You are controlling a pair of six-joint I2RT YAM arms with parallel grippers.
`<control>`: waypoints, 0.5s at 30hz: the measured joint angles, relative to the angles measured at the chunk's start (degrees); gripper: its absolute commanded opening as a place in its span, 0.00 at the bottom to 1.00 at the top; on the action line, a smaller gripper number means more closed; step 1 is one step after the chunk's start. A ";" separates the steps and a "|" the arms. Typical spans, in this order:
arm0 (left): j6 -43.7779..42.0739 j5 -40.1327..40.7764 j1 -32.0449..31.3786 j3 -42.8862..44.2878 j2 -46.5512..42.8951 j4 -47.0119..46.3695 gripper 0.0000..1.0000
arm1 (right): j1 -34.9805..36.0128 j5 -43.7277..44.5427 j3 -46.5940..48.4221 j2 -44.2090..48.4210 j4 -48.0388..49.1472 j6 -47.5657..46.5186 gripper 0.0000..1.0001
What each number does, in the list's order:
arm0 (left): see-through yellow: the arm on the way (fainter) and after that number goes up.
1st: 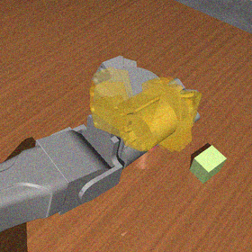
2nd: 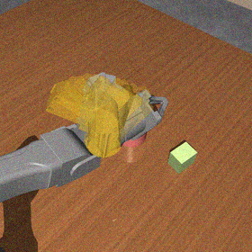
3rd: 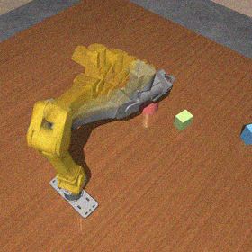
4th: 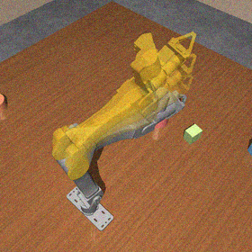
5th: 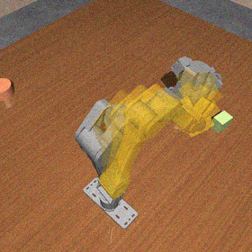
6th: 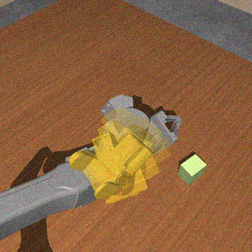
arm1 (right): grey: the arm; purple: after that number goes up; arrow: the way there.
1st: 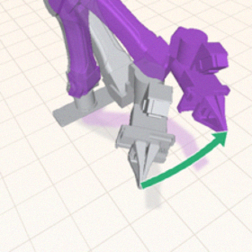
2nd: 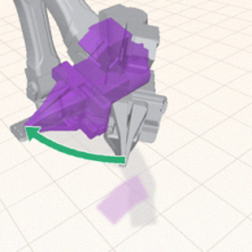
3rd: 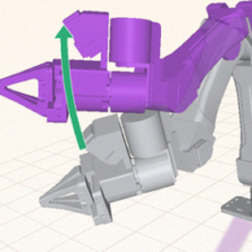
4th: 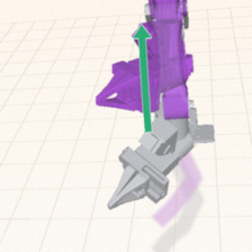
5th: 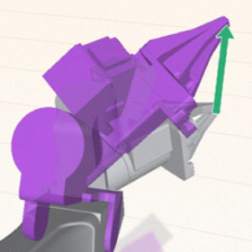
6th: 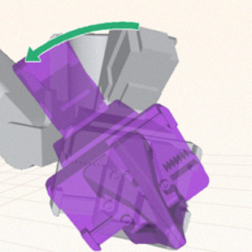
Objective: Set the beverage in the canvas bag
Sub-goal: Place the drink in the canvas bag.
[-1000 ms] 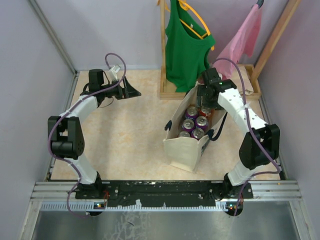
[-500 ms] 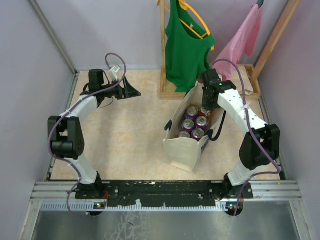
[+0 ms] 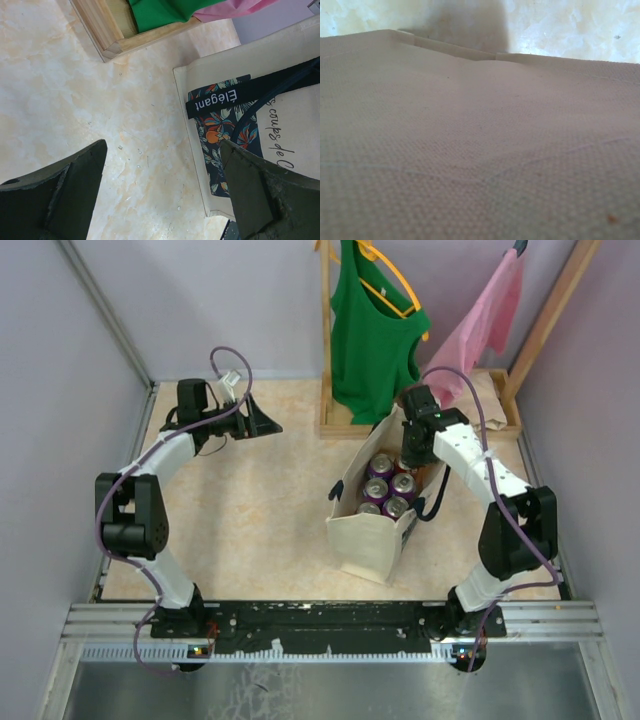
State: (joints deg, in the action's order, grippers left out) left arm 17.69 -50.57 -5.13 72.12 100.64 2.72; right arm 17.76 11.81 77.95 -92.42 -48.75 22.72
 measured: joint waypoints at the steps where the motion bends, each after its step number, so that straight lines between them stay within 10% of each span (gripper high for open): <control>1: -0.02 0.02 0.00 0.00 -0.09 0.00 1.00 | 0.00 0.00 0.00 0.00 0.09 0.00 0.02; 8: -0.02 0.02 0.00 0.00 -0.28 0.07 1.00 | 0.00 0.44 1.03 -0.98 -0.15 -0.02 0.02; 15: -0.70 0.00 -0.02 0.07 -0.28 0.31 1.00 | 0.00 0.94 1.70 -1.09 0.09 0.61 0.22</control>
State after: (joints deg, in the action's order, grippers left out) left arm 16.99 -50.57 -5.15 72.18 100.36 3.03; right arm 17.76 12.75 79.66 -93.51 -48.66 23.33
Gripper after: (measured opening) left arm 0.998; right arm 0.125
